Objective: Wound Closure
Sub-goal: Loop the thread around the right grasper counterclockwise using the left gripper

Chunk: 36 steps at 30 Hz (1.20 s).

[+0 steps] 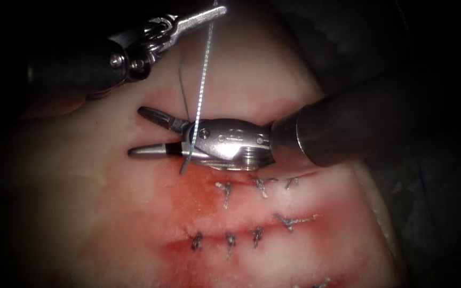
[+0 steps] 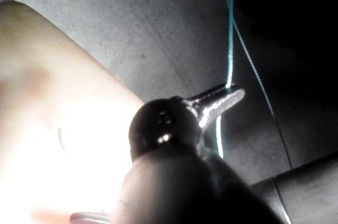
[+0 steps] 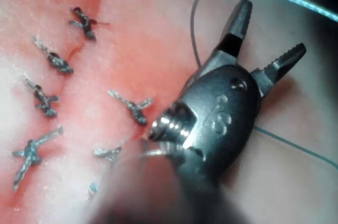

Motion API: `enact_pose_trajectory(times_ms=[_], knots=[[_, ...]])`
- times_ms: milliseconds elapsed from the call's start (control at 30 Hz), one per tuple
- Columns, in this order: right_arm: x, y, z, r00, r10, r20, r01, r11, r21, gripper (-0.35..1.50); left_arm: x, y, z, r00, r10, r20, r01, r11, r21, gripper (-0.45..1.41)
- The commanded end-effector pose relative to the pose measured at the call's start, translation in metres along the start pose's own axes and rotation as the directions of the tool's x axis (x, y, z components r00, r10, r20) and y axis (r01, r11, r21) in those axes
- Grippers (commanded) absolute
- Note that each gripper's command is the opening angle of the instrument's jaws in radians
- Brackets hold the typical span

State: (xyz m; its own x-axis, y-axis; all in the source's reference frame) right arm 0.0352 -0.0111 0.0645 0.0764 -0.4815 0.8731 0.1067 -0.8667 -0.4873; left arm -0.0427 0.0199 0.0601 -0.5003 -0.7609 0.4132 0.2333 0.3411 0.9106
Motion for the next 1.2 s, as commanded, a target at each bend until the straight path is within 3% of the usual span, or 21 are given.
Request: enact_pose_trajectory(times_ms=[33,133,300,400,433,667,800,933,1200], knots=[[0.0002,0.0007,0.0007,0.999,0.032,0.044,-0.031,0.999,-0.013,0.56,0.0002,0.0011,0.0007,1.0,0.022,-0.009,-0.023,0.999,-0.035,-0.45],[-0.0007,0.0004,0.0008,0.994,0.056,0.094,-0.055,0.998,-0.015,0.52,0.0018,0.0038,-0.0007,0.992,0.106,-0.072,-0.118,0.973,-0.199,-0.45],[-0.0023,-0.0004,0.0001,0.982,0.094,0.163,-0.091,0.995,-0.029,0.31,0.0041,0.0074,-0.004,0.957,0.163,-0.238,-0.244,0.898,-0.366,-0.45],[-0.0038,-0.0016,-0.0013,0.974,0.134,0.182,-0.133,0.991,-0.017,-0.05,0.004,0.008,-0.0056,0.947,0.153,-0.282,-0.265,0.87,-0.415,-0.45],[-0.0041,-0.002,-0.0016,0.972,0.142,0.187,-0.147,0.989,0.009,-0.08,0.0039,0.0079,-0.0059,0.946,0.15,-0.287,-0.264,0.869,-0.418,-0.45],[-0.004,-0.0026,-0.0021,0.959,0.187,0.215,-0.194,0.981,0.011,-0.05,0.0045,0.0067,-0.0081,0.934,0.109,-0.339,-0.272,0.835,-0.478,-0.45],[-0.0038,-0.0028,-0.002,0.952,0.203,0.229,-0.218,0.975,0.045,0.12,0.0056,0.0059,-0.0089,0.92,0.092,-0.38,-0.279,0.835,-0.474,-0.45],[-0.0034,-0.0033,-0.0017,0.951,0.203,0.232,-0.247,0.952,0.178,0.81,0.0065,0.0044,-0.0098,0.913,0.08,-0.401,-0.278,0.842,-0.463,-0.45],[-0.0028,-0.0039,-0.0018,0.935,0.236,0.266,-0.323,0.877,0.356,0.88,0.0066,0.0016,-0.0102,0.904,0.084,-0.419,-0.293,0.836,-0.464,-0.45]])
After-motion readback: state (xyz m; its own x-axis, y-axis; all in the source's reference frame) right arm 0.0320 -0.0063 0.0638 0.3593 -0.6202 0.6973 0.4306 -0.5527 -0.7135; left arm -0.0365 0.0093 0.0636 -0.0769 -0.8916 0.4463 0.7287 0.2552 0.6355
